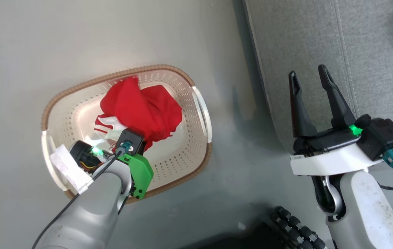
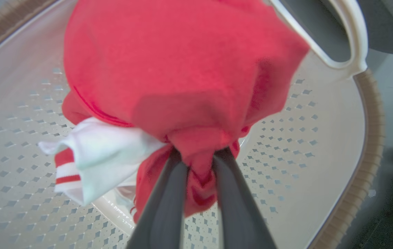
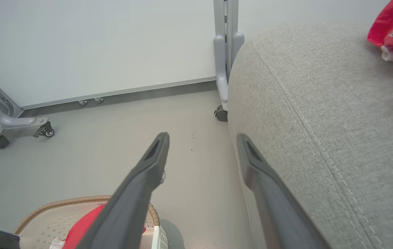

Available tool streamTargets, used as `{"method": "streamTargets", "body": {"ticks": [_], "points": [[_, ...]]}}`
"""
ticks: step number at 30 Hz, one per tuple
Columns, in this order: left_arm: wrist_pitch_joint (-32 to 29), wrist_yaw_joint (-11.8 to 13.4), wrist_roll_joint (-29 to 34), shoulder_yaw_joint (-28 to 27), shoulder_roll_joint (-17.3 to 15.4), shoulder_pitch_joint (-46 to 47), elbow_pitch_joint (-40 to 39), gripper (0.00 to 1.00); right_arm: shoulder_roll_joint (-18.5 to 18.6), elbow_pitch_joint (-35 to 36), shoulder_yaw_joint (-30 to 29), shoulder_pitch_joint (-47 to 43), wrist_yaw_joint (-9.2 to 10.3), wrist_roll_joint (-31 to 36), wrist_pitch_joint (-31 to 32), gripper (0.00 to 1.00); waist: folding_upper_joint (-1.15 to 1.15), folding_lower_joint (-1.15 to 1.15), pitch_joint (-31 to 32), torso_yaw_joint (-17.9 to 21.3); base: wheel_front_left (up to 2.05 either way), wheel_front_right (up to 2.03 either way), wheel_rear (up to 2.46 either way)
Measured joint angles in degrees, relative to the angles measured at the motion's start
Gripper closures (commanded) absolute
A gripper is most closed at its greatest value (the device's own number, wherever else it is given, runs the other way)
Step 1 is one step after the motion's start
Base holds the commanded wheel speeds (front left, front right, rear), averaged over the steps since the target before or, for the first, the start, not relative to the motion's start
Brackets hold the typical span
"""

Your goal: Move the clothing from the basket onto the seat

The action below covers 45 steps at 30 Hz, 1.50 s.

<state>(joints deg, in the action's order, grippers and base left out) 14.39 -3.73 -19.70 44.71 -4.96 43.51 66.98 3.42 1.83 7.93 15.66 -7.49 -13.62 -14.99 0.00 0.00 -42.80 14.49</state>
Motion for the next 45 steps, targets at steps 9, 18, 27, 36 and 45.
{"method": "streamTargets", "body": {"ticks": [9, 18, 27, 36, 45], "points": [[0.6, 1.4, -1.9, -3.6, 0.4, -4.7, -13.0, 1.0, 0.9, 1.6, -2.5, -4.1, 0.0, 1.6, 2.9, 0.0, 0.0, 0.0, 8.3, -3.3, 0.0, 0.0, 0.0], [0.6, 3.5, -1.6, -9.3, -2.0, -10.4, -28.9, 1.0, 1.0, 4.2, -3.7, -7.5, 0.0, 2.6, 6.5, 0.0, 0.0, 0.0, 15.7, -6.7, 0.0, 0.0, 0.0], [0.6, 5.3, -0.3, -15.4, -4.0, -15.3, -44.7, 1.0, 1.1, 6.1, -4.3, -10.7, 0.0, 3.3, 9.5, 0.0, 0.0, 0.0, 22.2, -9.1, 0.0, 0.0, 0.0], [0.6, 5.7, 1.5, -20.3, -3.6, -21.1, -59.1, 1.0, 1.4, 7.0, -3.5, -13.9, 0.0, 3.7, 12.1, 0.0, 0.0, 0.0, 27.9, -10.5, 0.0, 0.0, 0.0], [0.7, 4.7, 2.5, -20.6, -3.7, -28.0, -67.2, 1.0, 1.5, 7.5, -2.1, -17.4, 0.0, 3.7, 14.5, 0.0, 0.0, -0.01, 33.8, -10.8, 0.0, 0.0, 0.0]]}}
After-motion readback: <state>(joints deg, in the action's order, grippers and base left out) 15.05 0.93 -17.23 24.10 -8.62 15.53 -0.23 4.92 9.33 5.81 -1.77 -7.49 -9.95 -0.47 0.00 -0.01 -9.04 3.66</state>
